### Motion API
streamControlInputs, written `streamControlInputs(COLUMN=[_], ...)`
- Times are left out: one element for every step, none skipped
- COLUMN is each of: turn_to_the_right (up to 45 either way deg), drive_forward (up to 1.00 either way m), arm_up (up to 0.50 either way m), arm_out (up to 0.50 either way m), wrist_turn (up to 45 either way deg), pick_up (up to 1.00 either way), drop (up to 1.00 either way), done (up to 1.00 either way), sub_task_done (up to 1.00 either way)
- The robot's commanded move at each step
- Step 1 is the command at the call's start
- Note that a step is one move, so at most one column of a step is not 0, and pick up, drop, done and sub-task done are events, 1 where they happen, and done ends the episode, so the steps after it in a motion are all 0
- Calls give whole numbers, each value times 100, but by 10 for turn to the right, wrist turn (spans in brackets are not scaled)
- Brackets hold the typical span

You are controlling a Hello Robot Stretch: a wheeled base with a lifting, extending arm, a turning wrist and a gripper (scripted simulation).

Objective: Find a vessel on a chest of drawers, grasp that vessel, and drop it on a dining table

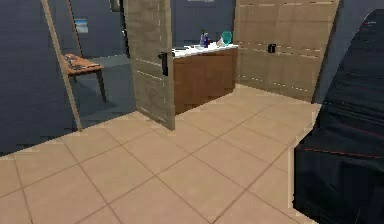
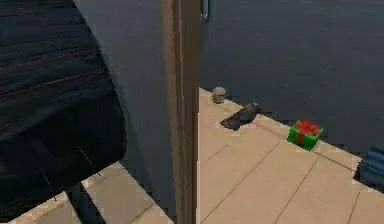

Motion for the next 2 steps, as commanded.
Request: streamControlInputs(turn_to_the_right=[-240, 0], drive_forward=[0, 100], arm_up=[0, 0], arm_out=[0, 0], wrist_turn=[0, 0], pick_up=[0, 0], drop=[0, 0], done=[0, 0], sub_task_done=[0, 0])
